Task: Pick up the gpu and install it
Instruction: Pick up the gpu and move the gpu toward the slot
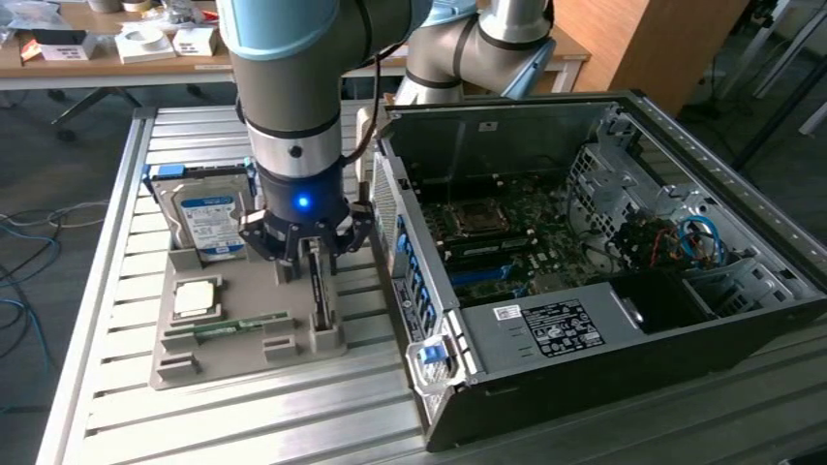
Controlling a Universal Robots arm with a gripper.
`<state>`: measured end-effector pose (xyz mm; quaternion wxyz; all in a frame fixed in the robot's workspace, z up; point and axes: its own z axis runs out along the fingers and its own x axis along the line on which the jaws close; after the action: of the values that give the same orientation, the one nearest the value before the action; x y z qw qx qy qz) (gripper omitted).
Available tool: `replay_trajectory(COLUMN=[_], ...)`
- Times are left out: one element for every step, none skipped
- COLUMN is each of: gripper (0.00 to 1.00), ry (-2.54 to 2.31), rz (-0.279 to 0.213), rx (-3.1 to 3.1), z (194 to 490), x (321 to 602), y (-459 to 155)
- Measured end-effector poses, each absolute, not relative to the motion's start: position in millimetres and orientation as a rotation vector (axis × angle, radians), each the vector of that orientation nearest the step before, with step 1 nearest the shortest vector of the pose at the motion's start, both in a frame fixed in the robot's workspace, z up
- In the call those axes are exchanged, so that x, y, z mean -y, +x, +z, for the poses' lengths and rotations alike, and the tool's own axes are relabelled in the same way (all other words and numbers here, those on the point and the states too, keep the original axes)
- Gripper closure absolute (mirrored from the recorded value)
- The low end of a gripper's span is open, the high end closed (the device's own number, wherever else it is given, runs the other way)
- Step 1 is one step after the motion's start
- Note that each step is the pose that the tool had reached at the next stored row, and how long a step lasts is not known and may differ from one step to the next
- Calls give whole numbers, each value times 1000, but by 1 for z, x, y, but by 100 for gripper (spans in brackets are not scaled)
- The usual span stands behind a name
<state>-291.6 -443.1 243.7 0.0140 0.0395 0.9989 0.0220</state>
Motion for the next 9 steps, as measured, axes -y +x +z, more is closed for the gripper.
replay_trajectory(gripper=[53, 53, 53, 53, 53, 53, 53, 53, 53], ry=[123, 123, 123, 123, 123, 123, 123, 123, 123], rz=[69, 68, 69, 69, 69, 69, 69, 69, 68], rx=[-3110, -3110, -3110, -3110, -3110, -3110, -3110, -3110, -3110], z=[242, 241, 240, 239, 238, 238, 237, 237, 236], x=[443, 443, 443, 443, 443, 443, 443, 443, 443], y=[-292, -292, -292, -292, -292, -292, -292, -292, -292])
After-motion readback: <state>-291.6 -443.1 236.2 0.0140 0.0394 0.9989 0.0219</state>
